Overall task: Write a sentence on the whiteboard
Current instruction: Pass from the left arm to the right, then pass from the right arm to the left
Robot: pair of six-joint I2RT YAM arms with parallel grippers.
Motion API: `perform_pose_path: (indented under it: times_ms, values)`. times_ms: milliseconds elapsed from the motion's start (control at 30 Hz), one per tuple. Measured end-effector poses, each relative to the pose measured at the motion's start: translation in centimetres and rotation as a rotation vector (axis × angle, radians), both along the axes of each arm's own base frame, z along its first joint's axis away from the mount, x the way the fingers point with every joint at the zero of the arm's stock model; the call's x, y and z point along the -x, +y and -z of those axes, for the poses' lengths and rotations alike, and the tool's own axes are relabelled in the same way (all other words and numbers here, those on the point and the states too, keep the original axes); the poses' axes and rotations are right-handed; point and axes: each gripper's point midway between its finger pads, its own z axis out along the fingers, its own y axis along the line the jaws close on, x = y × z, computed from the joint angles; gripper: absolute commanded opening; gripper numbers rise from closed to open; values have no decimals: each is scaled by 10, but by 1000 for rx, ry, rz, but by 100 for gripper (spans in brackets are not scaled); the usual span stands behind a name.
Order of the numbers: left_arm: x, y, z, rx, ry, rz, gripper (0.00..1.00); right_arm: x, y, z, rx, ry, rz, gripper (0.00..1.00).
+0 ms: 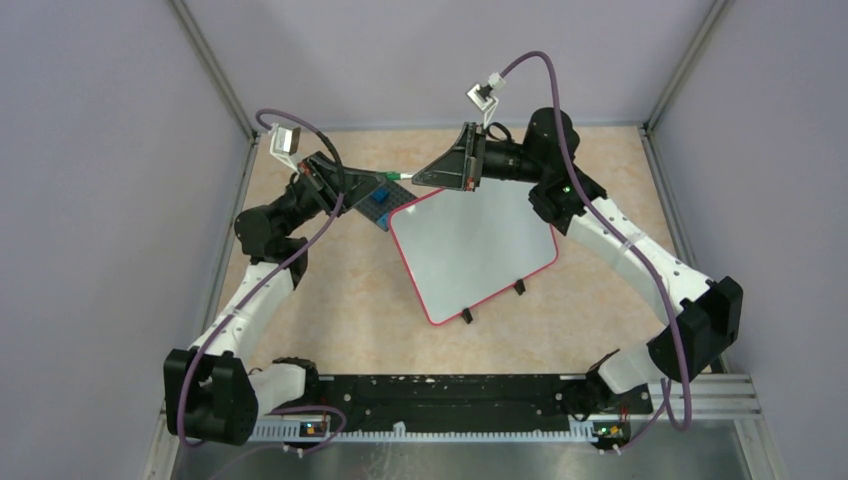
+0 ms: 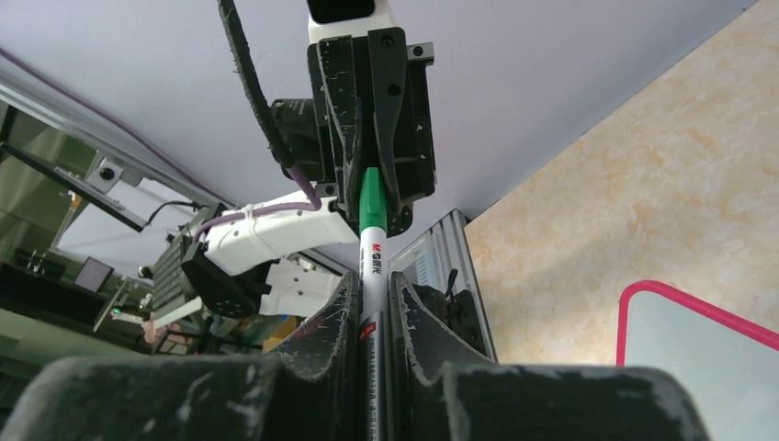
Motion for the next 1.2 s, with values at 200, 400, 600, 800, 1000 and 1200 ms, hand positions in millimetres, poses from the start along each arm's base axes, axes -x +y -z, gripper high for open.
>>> perform_pose_path:
  times_ms: [200,400,600,800,1000,1200]
  values:
    - [0,-1,2,-10,-9,-2,39,-1,0,1,6,-18,2,0]
    - [2,-8,20,-109,-8,26,62,-7,-9,6,26,-47,14,0]
    - [3,-12,24,-190,-44,36,63,-1,-24,1,26,-114,17,0]
    - [9,-18,27,-218,-54,74,63,8,-26,3,35,-153,-2,0]
    - [20,-25,18,-220,-93,114,60,12,-23,15,63,-153,-19,0]
    - [24,-29,20,-226,-94,139,37,17,-19,18,71,-160,-35,0]
